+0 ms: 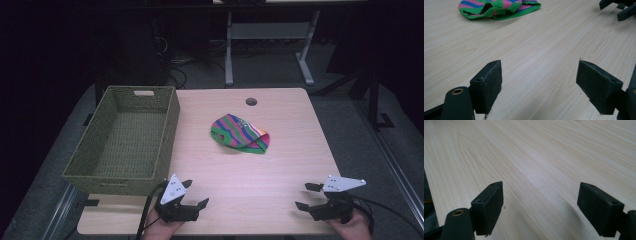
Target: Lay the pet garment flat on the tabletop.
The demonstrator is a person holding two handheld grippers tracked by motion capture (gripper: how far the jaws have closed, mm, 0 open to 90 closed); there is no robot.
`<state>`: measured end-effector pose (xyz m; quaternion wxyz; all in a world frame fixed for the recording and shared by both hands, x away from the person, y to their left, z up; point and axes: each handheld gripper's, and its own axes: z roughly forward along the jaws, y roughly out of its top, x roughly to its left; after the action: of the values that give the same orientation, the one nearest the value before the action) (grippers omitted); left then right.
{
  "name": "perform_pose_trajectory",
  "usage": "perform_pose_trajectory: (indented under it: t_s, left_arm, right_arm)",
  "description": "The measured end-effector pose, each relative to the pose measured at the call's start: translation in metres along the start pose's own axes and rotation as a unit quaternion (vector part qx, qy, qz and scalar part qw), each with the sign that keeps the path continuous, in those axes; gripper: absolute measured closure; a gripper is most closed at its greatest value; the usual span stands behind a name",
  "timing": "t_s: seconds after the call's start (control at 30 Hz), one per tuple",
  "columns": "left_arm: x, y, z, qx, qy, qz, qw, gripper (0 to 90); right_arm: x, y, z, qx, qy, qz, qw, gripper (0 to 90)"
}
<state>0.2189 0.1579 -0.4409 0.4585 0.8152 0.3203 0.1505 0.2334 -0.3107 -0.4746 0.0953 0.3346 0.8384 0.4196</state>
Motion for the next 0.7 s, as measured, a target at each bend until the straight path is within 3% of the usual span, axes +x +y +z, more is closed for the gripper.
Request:
perform_pose_trajectory:
  t_s: [0.33, 0.43, 0.57, 0.7]
  left_arm:
    - [-0.003, 0.000, 0.000, -0.003, -0.001, 0.005, 1.0000, 20.2]
    - [-0.004, -0.001, -0.001, 0.000, 0.000, 0.010, 1.0000, 20.2]
    - [-0.003, -0.001, -0.006, -0.020, -0.008, -0.016, 0.9996, 19.9]
    - [-0.003, -0.002, -0.007, -0.013, -0.002, -0.002, 0.9999, 19.9]
  right_arm:
    - [0.007, 0.010, 0.006, 0.014, 0.008, -0.015, 0.9997, 17.4]
    - [0.011, 0.021, 0.005, 0.016, 0.014, -0.031, 0.9993, 17.5]
    - [0.009, 0.040, 0.007, 0.014, 0.043, -0.037, 0.9983, 16.2]
    - [0.001, 0.061, 0.016, 0.035, 0.057, -0.049, 0.9966, 16.2]
